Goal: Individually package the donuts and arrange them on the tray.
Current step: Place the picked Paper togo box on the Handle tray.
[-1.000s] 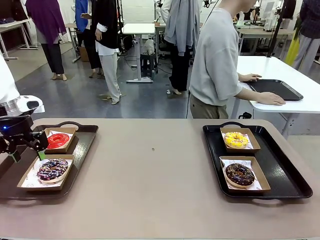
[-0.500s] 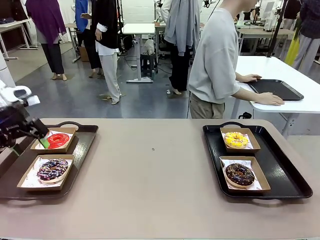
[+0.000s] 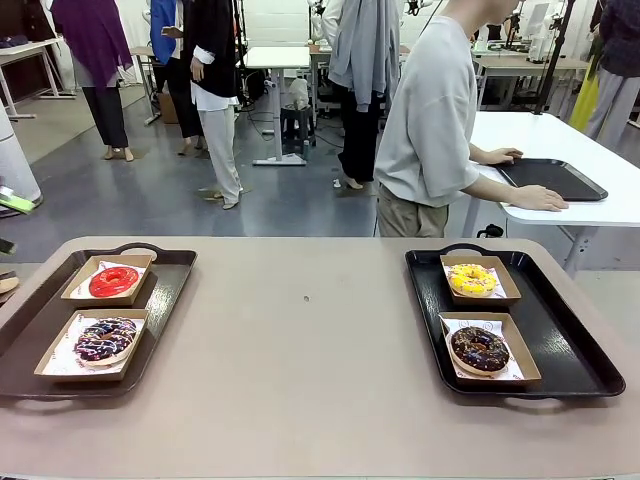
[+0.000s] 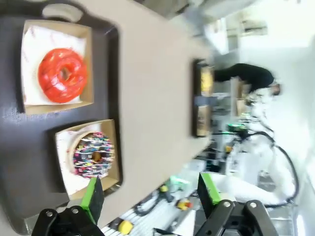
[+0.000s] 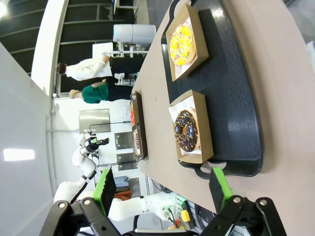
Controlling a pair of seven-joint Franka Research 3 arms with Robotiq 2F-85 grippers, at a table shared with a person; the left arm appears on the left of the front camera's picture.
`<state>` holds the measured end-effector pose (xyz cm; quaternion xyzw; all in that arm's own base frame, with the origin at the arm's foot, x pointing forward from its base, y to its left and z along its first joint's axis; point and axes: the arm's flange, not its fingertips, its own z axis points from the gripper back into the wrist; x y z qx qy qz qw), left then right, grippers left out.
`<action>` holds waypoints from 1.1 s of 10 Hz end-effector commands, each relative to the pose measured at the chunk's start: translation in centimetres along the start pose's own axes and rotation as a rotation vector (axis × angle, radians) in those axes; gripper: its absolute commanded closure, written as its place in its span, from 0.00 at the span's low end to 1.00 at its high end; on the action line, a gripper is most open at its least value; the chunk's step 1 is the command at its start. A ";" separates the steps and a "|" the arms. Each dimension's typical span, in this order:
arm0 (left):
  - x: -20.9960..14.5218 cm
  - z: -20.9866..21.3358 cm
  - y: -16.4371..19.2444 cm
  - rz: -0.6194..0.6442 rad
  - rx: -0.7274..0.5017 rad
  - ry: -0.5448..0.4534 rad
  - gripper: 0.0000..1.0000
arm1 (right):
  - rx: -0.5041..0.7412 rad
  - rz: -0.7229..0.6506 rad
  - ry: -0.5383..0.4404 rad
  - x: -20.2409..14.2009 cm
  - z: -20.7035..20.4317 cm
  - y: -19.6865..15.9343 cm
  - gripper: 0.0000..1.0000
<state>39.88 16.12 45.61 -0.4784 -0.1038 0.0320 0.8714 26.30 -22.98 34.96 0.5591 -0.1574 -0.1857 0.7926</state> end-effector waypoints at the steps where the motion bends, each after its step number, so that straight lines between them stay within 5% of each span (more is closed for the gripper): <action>1: 0.1 3.1 4.5 -0.003 -0.194 -0.004 0.00 | 0.015 -0.002 -0.005 0.0 0.1 0.2 0.00; 7: -7.1 8.0 14.5 0.078 -0.352 -0.117 0.00 | 0.015 -0.002 -0.005 0.0 0.1 0.2 0.00; 11: -7.9 7.5 14.9 0.104 -0.347 -0.126 0.00 | 0.015 -0.002 -0.005 0.0 0.1 0.2 0.00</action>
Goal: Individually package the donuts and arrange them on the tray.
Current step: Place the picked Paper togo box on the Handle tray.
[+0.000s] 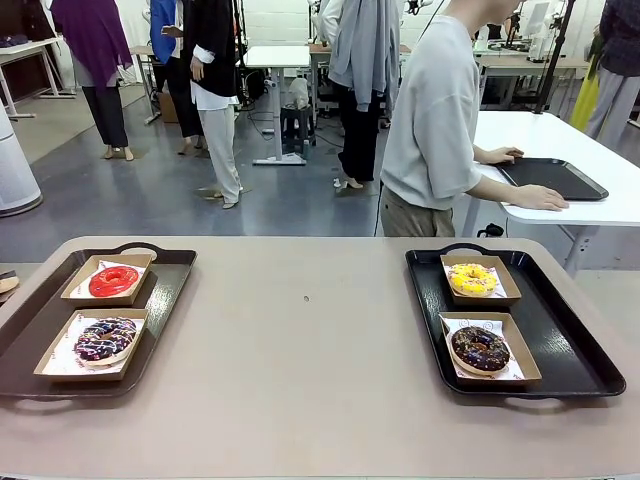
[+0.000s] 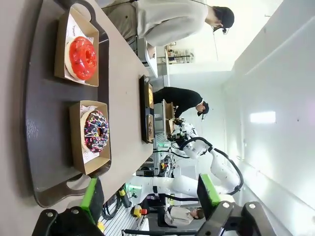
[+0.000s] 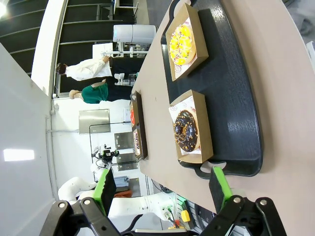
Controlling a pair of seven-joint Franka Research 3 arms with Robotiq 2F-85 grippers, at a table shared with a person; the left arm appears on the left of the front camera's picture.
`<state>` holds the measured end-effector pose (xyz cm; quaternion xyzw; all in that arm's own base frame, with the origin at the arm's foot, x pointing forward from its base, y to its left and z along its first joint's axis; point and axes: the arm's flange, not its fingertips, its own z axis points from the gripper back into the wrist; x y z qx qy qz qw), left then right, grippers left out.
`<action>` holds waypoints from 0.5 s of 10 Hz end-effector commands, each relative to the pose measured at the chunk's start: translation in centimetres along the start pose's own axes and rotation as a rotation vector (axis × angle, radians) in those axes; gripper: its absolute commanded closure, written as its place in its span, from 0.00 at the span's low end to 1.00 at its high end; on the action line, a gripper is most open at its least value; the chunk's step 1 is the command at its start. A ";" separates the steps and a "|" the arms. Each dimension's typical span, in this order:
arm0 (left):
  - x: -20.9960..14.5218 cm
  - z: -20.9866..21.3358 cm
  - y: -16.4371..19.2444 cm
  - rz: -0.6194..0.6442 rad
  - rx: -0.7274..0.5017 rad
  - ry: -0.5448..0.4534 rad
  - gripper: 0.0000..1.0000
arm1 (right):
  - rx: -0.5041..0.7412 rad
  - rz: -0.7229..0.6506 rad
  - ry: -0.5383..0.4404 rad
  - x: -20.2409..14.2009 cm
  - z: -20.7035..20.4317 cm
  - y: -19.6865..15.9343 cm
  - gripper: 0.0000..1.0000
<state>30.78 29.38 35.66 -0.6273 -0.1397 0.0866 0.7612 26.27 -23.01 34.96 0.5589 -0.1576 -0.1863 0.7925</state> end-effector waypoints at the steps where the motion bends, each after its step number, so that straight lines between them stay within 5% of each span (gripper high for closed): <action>1: 0.4 -0.3 -0.2 0.004 0.012 0.001 0.00 | 0.016 -0.002 -0.004 0.0 0.0 0.2 0.00; 5: 0.4 -0.3 -0.2 0.004 0.012 0.001 0.00 | 0.016 -0.002 -0.004 0.0 0.0 0.2 0.00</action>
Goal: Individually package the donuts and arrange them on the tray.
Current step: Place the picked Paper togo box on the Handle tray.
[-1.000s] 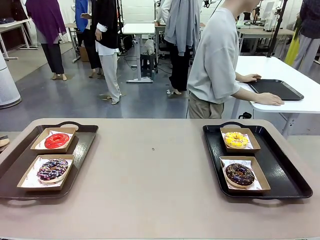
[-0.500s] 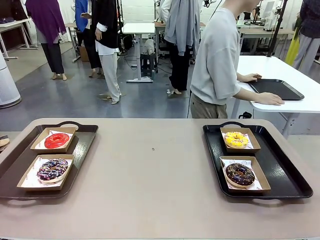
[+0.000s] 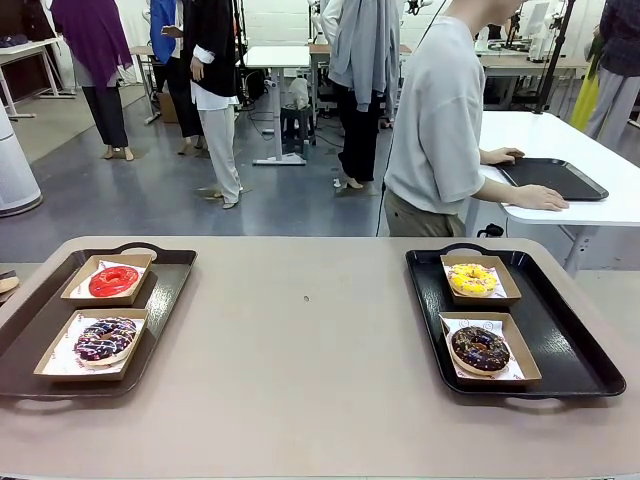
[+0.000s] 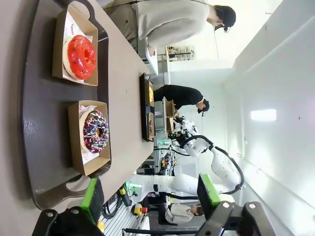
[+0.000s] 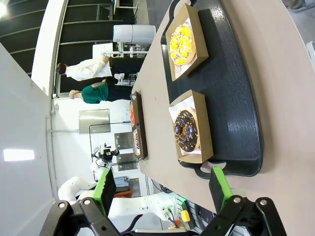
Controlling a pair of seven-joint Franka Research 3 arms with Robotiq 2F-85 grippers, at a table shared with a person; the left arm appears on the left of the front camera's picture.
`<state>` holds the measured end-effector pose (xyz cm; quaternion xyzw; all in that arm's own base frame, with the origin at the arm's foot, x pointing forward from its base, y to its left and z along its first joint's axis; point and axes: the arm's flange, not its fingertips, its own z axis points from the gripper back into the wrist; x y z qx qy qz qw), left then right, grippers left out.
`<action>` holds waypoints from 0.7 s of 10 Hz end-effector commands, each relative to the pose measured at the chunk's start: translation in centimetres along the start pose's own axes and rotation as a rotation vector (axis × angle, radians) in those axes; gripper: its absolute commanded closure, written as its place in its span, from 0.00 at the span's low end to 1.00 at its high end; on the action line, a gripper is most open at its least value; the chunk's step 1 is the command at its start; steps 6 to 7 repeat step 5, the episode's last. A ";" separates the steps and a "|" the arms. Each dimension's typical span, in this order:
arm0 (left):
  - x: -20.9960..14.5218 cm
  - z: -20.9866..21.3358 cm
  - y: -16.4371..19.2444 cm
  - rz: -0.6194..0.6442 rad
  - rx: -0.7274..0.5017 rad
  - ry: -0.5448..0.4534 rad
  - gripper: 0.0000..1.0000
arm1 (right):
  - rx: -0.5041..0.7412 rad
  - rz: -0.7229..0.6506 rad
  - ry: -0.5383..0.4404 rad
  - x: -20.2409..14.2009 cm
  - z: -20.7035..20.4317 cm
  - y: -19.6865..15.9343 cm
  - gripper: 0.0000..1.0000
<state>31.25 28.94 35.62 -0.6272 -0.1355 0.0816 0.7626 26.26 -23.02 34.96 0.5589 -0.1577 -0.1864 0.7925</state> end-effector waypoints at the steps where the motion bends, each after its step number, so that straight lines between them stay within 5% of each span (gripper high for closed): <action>1: 0.1 0.2 -0.2 0.006 0.010 -0.012 0.00 | 0.016 -0.001 -0.004 0.0 0.0 0.2 0.00; 7: 0.1 0.2 -0.2 0.006 0.010 -0.012 0.00 | 0.016 -0.001 -0.004 0.0 0.0 0.2 0.00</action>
